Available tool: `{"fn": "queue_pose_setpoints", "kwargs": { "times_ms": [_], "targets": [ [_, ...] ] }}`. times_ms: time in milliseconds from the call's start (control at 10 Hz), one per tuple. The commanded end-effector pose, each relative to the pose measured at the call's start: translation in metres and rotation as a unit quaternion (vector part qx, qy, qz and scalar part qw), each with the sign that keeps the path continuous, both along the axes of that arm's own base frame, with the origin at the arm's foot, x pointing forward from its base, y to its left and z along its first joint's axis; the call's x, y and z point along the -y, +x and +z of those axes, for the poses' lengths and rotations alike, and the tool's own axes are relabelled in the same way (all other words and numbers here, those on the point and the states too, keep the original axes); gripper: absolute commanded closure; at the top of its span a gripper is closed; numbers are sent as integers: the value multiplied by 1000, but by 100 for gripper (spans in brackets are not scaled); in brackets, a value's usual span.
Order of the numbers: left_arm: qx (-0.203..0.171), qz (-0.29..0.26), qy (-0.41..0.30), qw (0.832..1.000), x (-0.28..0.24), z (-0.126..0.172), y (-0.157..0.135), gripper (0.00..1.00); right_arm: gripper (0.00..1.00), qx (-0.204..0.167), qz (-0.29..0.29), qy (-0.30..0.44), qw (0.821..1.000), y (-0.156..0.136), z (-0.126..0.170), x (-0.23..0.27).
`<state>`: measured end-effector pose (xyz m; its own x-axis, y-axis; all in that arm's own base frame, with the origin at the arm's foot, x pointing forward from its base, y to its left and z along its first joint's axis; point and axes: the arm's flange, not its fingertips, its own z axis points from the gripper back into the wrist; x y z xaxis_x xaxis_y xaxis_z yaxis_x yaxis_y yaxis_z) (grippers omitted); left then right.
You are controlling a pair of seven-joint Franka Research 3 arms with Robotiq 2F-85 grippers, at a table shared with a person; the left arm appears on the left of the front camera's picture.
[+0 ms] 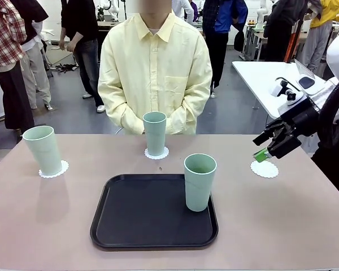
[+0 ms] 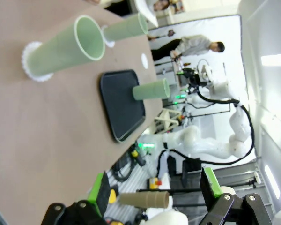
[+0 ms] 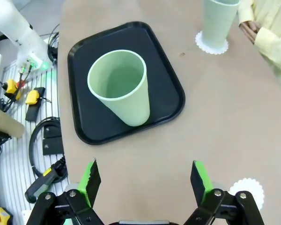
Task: Place coasters on the table and set cups on them.
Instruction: Take one Reusable plastic cup from the Flat Tray and place it on a coaster set by the human.
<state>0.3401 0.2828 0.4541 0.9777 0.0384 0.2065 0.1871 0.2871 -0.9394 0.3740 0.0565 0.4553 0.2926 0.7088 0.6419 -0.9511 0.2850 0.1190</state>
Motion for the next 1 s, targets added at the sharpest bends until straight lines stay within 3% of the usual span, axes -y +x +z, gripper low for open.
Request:
{"fn": "queue_pose_setpoints", "kwargs": {
  "times_ms": [0, 200, 500, 900],
  "targets": [
    [2, 4, -1, 1000, 0, 1, -1, 0, 0, 49, 26, 39, 998, -8, -13, 9],
    [2, 4, -1, 1000, 0, 1, -1, 0, 0, 97, 100, 99, 985, -12, -53, 15],
    [2, 4, -1, 1000, 0, 1, -1, 0, 0, 128, 130, 179, 967, -8, -92, 16],
    [2, 4, -1, 1000, 0, 1, -1, 0, 0, 82, 124, 216, 965, -2, -124, 11]
  ]
}}
